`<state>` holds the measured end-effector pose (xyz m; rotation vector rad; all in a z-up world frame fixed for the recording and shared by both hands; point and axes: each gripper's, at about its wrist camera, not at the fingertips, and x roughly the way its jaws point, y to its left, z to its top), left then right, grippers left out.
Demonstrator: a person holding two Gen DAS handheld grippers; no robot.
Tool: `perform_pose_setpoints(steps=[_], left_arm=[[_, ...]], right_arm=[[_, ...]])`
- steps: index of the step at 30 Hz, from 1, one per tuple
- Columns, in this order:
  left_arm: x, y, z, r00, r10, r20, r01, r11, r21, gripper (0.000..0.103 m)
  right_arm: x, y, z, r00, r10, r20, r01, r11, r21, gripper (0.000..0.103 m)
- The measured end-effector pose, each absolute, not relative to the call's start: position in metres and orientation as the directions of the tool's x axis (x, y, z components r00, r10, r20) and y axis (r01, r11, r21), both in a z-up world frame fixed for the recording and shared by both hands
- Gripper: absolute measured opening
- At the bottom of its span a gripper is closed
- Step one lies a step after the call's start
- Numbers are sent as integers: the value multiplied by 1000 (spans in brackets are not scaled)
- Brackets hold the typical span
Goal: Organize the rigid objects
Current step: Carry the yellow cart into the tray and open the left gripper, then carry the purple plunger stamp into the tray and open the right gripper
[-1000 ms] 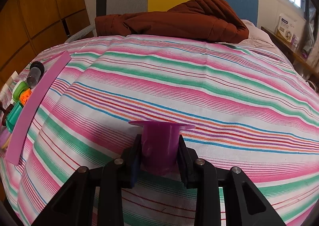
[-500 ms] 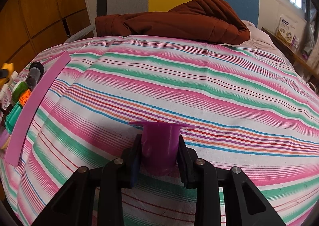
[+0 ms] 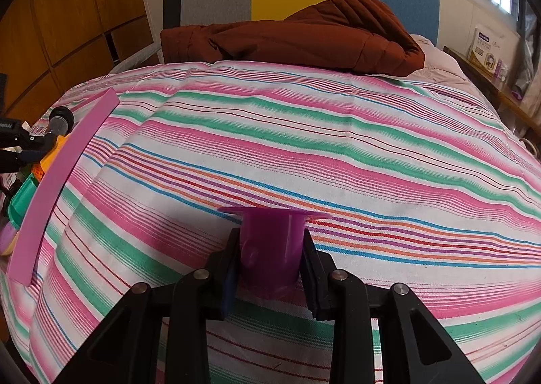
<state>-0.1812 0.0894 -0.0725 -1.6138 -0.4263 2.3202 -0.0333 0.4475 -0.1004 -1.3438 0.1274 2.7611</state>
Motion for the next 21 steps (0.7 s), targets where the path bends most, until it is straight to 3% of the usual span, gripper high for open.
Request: perform_pose_setpoints(steps=[3,11,21], left_arm=[[-165,93,-61,-392,322,-862,-120,-947,-299,32],[-95,91,-22,-587,244,-772,-224,-965,-135,32],[-50,92,-5,-635,237,-736,-289,-956,-59,32]], right_arm=[[-34,447,-101,-615,29,-788,-97,-994,39,33],[-35,445,-101,-614,35,-788,-97,-995,31,33],[-34,443,-101,-614,51,-787,-100,-995,14,32]])
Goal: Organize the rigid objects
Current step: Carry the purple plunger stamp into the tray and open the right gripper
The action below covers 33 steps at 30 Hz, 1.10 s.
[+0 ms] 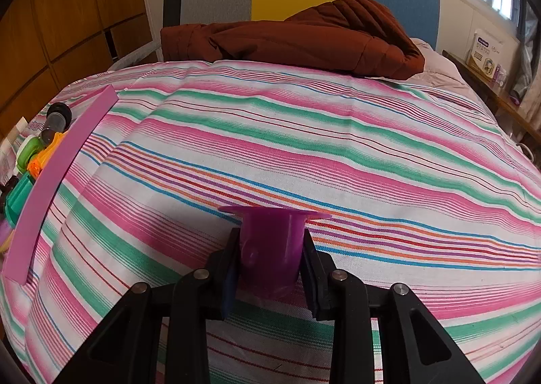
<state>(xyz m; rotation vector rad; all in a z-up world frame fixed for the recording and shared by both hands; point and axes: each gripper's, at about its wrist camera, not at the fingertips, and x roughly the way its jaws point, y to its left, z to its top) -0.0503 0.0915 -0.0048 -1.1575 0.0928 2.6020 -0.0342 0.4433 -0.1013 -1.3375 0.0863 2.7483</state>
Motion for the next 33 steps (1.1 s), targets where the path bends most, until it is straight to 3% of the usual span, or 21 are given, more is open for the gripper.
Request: perform_pose_setpoints(steps=[15,23,28,33], left_arm=[[-17,79,-4,-659,250,-709,-317,-948,-39,32],[-13,55,-7,-668,244,-703,-283,-957,-63,32],[-15,30,-10,-683,214,-699,-231,-970,-71,32],[-19,9,-14,-690,185,-700,-172,-981,-90,32]], right_arm=[[-34,436,-101,-611,102,-785,-127,-992,-30,32],[-34,431,-94,-562,155,-813,-249,-968,-12,32],[-44,402,-65,-596,75,-799,-189,-981,49,32],[-76,334,-31,-644,-82,-761,-17,-993,121,32]])
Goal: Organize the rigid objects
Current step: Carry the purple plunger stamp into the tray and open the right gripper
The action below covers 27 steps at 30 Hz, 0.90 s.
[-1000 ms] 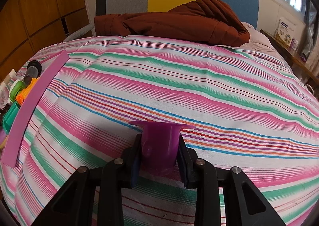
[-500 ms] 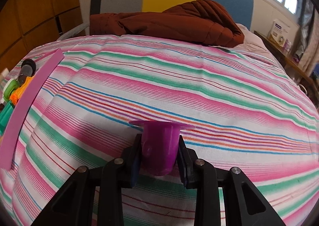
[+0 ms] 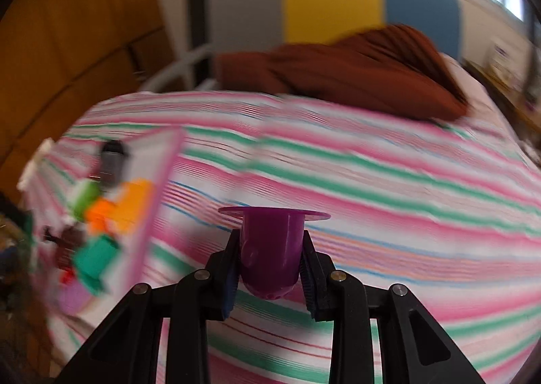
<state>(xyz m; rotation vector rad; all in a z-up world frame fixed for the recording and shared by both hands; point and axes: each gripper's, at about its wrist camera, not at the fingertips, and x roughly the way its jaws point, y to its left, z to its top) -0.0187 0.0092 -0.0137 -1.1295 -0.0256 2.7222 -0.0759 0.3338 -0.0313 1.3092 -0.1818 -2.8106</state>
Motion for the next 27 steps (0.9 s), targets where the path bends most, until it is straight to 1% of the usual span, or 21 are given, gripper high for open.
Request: perform_pose_setpoints(steps=[3,6,10,12,14,16,17,19,24,27], left_arm=[[-20,3,-16,-690,174,-703,-159,-983,-88,32],[-21,0,-17,-691,166,-704,-152,-985,-83,32],[-24,-4,-21,-682,162,-713,-141,-986,-89,33],[-25,-6,-24,-675,156,-722,-134,-987,-88,33],[-27,-8,-27,-670,155,-726,-132,-987,-89,33],[-29,-9,-29,-667,149,-730,-124,-988,-88,33],[-30,-9,-29,-666,148,-731,-123,-988,-88,34],[-32,-9,-31,-664,136,-735,-114,-990,-80,36],[-35,-3,-31,-660,136,-739,-116,-990,-79,39],[-33,2,-26,-675,136,-726,-124,-990,-70,42]], right_arm=[[-102,283,-18,-646,-176,-743,96,-984,150,32],[-127,231,-12,-624,-240,-743,204,-969,142,32],[-160,183,-31,-571,-252,-782,270,-957,111,32],[-173,169,-49,-516,-274,-812,297,-946,130,32],[-182,163,-65,-488,-251,-836,305,-947,106,33],[-184,165,-71,-484,-290,-826,311,-939,147,34],[-185,167,-73,-478,-299,-826,304,-938,164,40],[-183,173,-72,-483,-315,-817,292,-938,189,48],[-170,184,-65,-514,-321,-796,271,-941,204,49],[-155,193,-53,-550,-326,-769,247,-943,223,54]])
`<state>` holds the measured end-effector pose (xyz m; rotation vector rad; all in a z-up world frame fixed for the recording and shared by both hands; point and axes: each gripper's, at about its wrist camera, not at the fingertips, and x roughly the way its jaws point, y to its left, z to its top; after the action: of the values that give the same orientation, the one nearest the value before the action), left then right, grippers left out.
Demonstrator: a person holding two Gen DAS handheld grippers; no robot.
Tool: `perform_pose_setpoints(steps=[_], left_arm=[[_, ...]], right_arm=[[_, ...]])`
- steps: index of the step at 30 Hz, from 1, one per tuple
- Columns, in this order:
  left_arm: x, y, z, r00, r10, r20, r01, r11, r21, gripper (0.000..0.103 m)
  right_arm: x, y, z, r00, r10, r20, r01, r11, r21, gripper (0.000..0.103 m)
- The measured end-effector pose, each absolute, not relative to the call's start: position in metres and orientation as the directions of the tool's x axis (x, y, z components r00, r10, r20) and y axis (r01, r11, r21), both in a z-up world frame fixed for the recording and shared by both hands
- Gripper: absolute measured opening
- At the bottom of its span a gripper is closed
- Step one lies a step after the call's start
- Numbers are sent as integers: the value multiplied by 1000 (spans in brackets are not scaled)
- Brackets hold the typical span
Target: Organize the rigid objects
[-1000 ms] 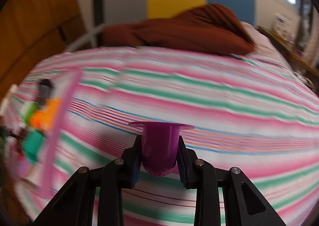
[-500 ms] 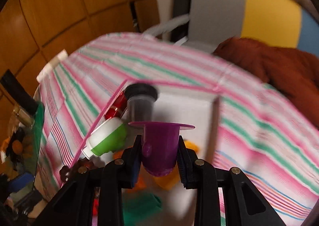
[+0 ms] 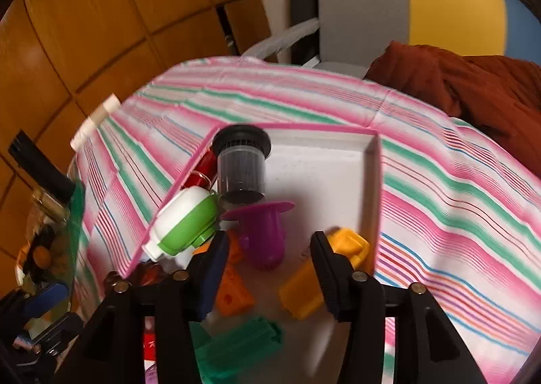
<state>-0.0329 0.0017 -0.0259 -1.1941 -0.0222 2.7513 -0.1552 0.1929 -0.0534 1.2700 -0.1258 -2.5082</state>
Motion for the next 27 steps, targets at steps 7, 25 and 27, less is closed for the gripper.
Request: perform_pose_setpoints(steps=[7,25,27], left_arm=[[-26,8,-12,-706,108,-700,-103,-993,-50,54],[5,30,0,-757,11,-653,-38,-999,27,77],[8,29,1,-764,-6,-645,-21,-999,34,77]], right_arm=[[-102,215,-30,-644,-268,-717,183,-963,195,74],[15,228,-31,-756,-83,-649,6,-993,121,82],[20,225,-28,-766,-67,-639,-2,-994,107,82]])
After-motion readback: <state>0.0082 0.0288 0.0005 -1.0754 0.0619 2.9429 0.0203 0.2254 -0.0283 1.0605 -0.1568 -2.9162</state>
